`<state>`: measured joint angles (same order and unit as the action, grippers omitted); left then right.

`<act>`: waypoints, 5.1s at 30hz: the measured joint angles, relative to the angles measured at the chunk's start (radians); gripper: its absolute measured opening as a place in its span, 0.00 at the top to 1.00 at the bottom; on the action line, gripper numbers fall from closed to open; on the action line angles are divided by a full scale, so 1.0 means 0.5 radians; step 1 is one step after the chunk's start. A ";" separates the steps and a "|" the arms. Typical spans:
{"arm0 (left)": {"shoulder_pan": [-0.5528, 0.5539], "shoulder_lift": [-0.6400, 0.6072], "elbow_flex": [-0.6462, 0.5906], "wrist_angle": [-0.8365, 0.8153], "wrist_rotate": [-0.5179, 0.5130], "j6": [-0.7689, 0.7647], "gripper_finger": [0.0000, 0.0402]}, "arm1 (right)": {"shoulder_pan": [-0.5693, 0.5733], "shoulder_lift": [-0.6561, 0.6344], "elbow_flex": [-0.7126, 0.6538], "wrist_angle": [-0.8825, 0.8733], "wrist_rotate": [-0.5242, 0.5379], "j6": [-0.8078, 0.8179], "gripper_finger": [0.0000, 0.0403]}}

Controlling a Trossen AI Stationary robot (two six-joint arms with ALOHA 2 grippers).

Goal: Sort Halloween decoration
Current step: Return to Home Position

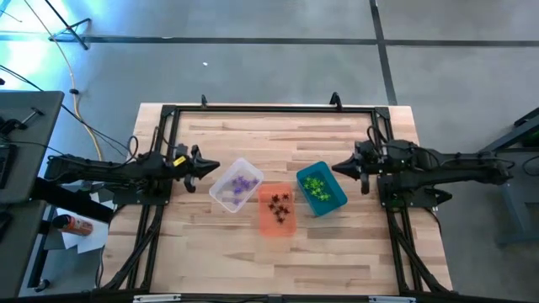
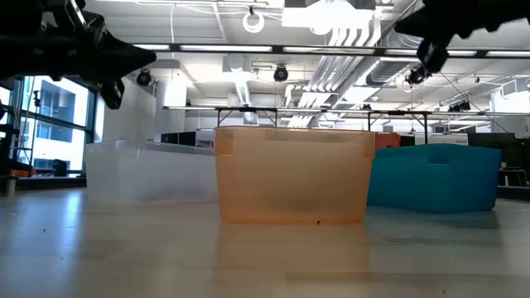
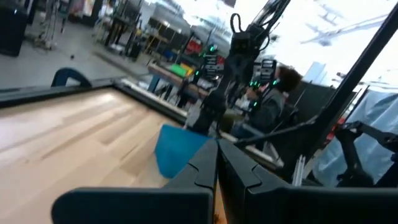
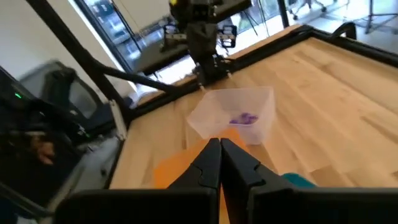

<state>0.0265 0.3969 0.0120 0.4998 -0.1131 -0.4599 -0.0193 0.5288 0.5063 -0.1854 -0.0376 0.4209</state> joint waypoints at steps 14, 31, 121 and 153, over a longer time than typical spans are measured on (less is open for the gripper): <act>0.000 0.004 0.000 -0.302 0.004 -0.002 1.00 | -0.081 -0.577 -0.818 0.820 -0.040 -0.114 1.00; 0.000 0.004 0.000 -0.328 0.004 -0.002 1.00 | -0.263 -1.001 -0.939 0.506 -0.271 -0.366 1.00; -0.084 -0.781 0.001 -0.948 0.011 -0.001 1.00 | -0.197 -1.044 -0.987 0.381 0.039 -0.056 1.00; -0.084 -0.781 0.000 -0.947 0.011 -0.001 1.00 | -0.197 -1.044 -0.987 0.381 0.039 -0.056 1.00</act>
<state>-0.0154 0.0063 0.0120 0.0261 -0.1074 -0.4603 -0.1177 0.0067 0.0128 0.0051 -0.0181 0.3927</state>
